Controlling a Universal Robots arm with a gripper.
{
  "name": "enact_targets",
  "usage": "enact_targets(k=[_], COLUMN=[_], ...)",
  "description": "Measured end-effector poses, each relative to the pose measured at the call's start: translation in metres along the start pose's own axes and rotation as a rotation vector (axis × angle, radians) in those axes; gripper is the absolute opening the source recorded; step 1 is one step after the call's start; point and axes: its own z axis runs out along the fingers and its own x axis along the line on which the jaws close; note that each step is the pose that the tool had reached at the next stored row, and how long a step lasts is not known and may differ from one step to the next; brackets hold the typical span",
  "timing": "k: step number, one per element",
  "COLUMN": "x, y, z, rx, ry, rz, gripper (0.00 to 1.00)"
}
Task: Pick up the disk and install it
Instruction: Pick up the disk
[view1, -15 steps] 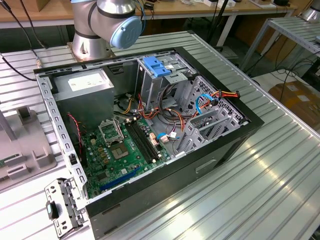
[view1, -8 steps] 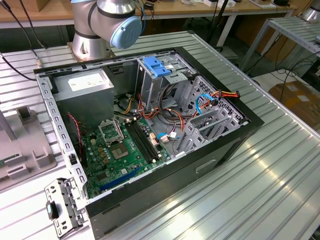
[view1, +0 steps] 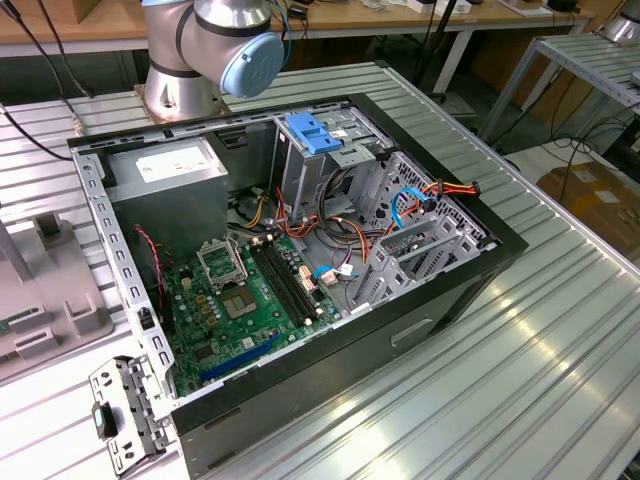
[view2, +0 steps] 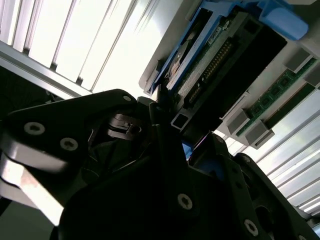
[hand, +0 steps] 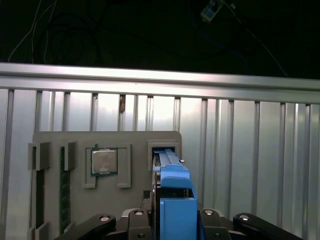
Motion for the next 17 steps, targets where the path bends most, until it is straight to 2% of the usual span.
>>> enact_targets(k=[17], x=[-0.0003], y=[0.0004], z=[-0.0092], rx=[-0.0001], ry=[-0.0003], rz=[0.000], gripper=[0.37])
